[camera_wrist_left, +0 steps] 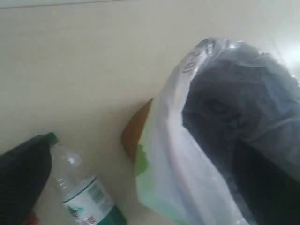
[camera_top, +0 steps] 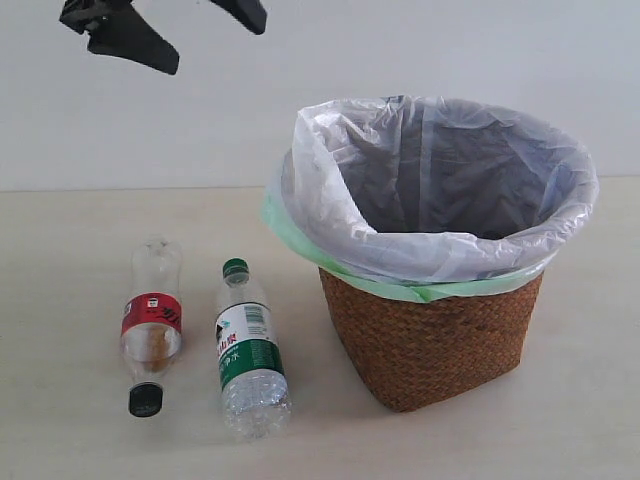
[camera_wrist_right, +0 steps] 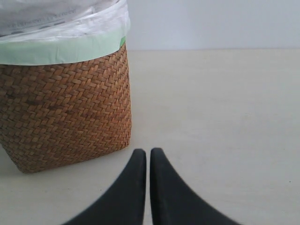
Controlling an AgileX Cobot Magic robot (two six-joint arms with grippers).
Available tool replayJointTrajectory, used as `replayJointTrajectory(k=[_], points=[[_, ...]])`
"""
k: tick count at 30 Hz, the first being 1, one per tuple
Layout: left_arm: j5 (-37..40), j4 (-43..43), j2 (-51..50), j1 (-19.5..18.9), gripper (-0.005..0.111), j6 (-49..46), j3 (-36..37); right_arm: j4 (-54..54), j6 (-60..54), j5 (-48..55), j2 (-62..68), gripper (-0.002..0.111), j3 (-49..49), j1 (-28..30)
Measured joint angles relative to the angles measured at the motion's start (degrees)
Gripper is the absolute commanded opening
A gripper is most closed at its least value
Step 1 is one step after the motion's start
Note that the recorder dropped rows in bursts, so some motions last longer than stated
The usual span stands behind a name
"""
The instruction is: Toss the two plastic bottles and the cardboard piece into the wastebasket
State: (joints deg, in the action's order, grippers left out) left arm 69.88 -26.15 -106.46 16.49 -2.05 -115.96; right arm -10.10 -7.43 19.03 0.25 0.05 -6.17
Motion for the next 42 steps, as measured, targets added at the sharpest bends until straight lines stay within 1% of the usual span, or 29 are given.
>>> replayJointTrajectory(k=[3,4,5,6,7,8,10,11,13,15,17,20,30,36,42], points=[[0.00,6.34,0.81,0.00,0.098,0.83,3.28,0.00,0.00,0.00,0.00,0.000,0.00,0.00],[0.00,10.49,1.07,0.00,0.098,1.43,5.77,0.00,0.00,0.00,0.00,0.000,0.00,0.00],[0.00,12.46,1.19,0.00,0.098,2.05,6.88,0.00,0.00,0.00,0.00,0.000,0.00,0.00],[0.00,15.34,1.19,0.00,0.098,2.75,9.82,0.00,0.00,0.00,0.00,0.000,0.00,0.00],[0.00,16.10,1.19,0.00,0.098,3.10,11.05,0.00,0.00,0.00,0.00,0.000,0.00,0.00],[0.00,17.84,1.19,0.00,0.098,3.64,13.93,0.00,0.00,0.00,0.00,0.000,0.00,0.00],[0.00,21.91,1.19,0.00,0.098,5.41,17.48,0.00,0.00,0.00,0.00,0.000,0.00,0.00],[0.00,24.56,1.22,0.00,0.098,7.80,19.62,0.00,0.00,0.00,0.00,0.000,0.00,0.00],[0.00,26.15,1.22,0.00,0.098,11.23,22.86,0.00,0.00,0.00,0.00,0.000,0.00,0.00],[0.00,26.15,0.98,0.00,0.098,14.96,25.65,0.00,0.00,0.00,0.00,0.000,0.00,0.00],[0.13,24.33,-0.07,0.00,0.098,16.23,27.81,0.00,0.00,0.00,0.00,0.000,0.00,0.00],[0.13,22.90,-2.01,0.00,0.098,16.71,29.15,0.00,0.00,0.00,0.00,0.000,0.00,0.00],[0.13,21.45,-8.46,0.00,0.098,21.29,29.38,0.00,0.00,0.00,0.00,0.000,0.00,0.00],[0.13,21.42,-10.95,0.00,0.098,21.93,29.38,0.00,0.00,0.00,0.00,0.000,0.00,0.00],[-3.55,21.19,-11.31,0.00,0.098,22.38,29.38,0.00,0.00,0.00,0.00,0.000,0.00,0.00]])
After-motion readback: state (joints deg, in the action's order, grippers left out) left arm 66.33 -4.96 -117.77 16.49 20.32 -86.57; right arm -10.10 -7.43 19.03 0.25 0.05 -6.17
